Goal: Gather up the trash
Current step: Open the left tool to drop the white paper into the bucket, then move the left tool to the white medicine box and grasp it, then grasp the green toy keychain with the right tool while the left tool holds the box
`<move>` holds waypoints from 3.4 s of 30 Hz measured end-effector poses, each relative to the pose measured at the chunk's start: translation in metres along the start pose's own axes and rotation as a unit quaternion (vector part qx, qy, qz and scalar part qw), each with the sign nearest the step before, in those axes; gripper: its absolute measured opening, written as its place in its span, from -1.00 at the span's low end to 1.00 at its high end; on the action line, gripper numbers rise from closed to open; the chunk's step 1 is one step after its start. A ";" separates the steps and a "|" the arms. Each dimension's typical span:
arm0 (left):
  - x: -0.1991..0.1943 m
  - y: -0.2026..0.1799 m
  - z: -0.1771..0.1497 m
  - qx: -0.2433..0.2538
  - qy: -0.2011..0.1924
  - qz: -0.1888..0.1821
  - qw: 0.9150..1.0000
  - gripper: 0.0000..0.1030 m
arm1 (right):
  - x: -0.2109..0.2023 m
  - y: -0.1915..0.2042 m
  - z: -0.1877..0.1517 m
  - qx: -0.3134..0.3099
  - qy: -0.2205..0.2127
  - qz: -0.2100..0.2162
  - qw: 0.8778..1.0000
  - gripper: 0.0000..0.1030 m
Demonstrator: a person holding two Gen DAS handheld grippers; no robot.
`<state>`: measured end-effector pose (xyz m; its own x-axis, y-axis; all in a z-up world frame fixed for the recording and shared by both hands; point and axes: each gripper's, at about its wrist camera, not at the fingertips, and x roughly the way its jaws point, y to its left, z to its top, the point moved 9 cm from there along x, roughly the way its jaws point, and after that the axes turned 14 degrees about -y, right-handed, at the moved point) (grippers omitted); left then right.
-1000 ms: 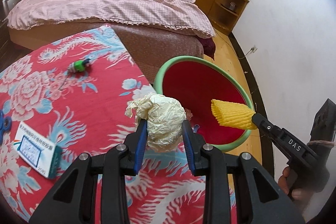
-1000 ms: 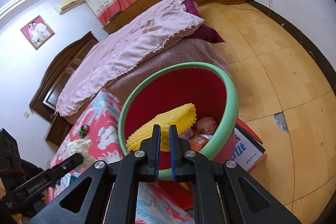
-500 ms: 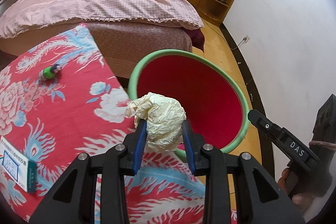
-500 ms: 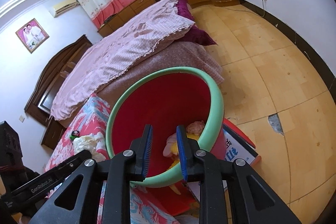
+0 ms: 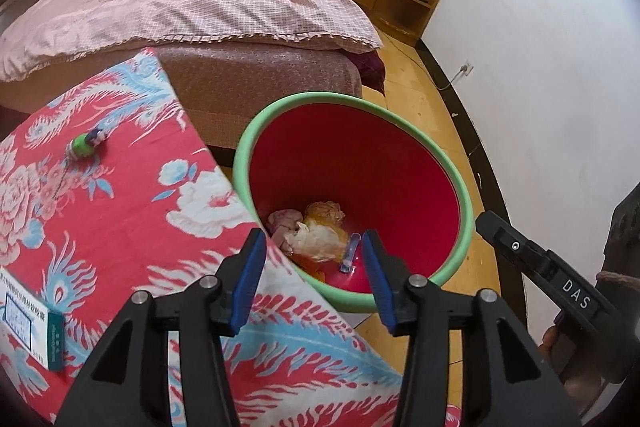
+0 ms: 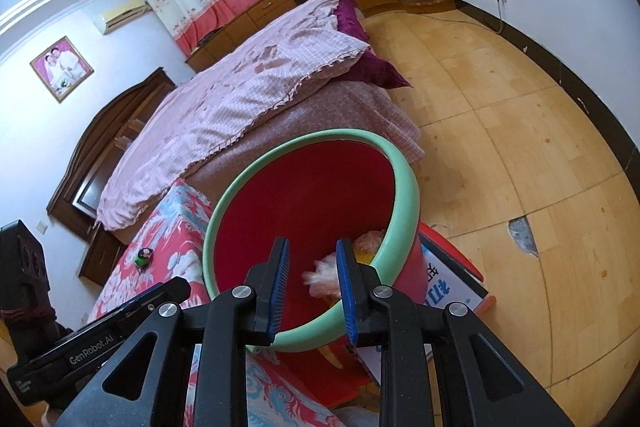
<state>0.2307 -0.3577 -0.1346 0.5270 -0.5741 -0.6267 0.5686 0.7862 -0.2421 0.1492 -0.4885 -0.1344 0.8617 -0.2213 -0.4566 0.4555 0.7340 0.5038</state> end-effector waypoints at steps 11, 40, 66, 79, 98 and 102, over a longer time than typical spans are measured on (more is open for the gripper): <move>-0.040 0.048 -0.012 -0.055 -0.017 0.052 0.997 -0.03 | -0.013 0.025 -0.006 -0.013 0.005 0.025 1.000 -0.33; -0.100 0.191 -0.050 -0.215 -0.044 0.201 0.955 0.20 | -0.027 0.078 -0.036 -0.044 0.034 0.063 0.996 -0.11; -0.065 0.203 -0.039 -0.119 -0.020 0.230 0.966 0.34 | -0.025 0.081 -0.042 -0.045 0.048 0.058 0.996 -0.10; -0.101 0.211 -0.028 -0.114 -0.065 0.186 0.974 0.30 | -0.038 0.119 -0.049 -0.077 0.059 0.072 0.993 0.05; -0.144 0.274 0.016 -0.112 -0.119 0.206 0.965 0.30 | -0.003 0.218 -0.074 -0.165 0.078 0.096 0.978 0.27; -0.138 0.288 0.020 -0.117 -0.127 0.217 0.961 0.30 | 0.022 0.241 -0.083 -0.191 0.077 0.100 0.973 0.27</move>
<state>0.3342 -0.0561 -0.1031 0.8368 -0.1938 -0.5121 0.1179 0.9771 -0.1772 0.2591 -0.2632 -0.0842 0.8676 0.0284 -0.4965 0.1401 0.9440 0.2987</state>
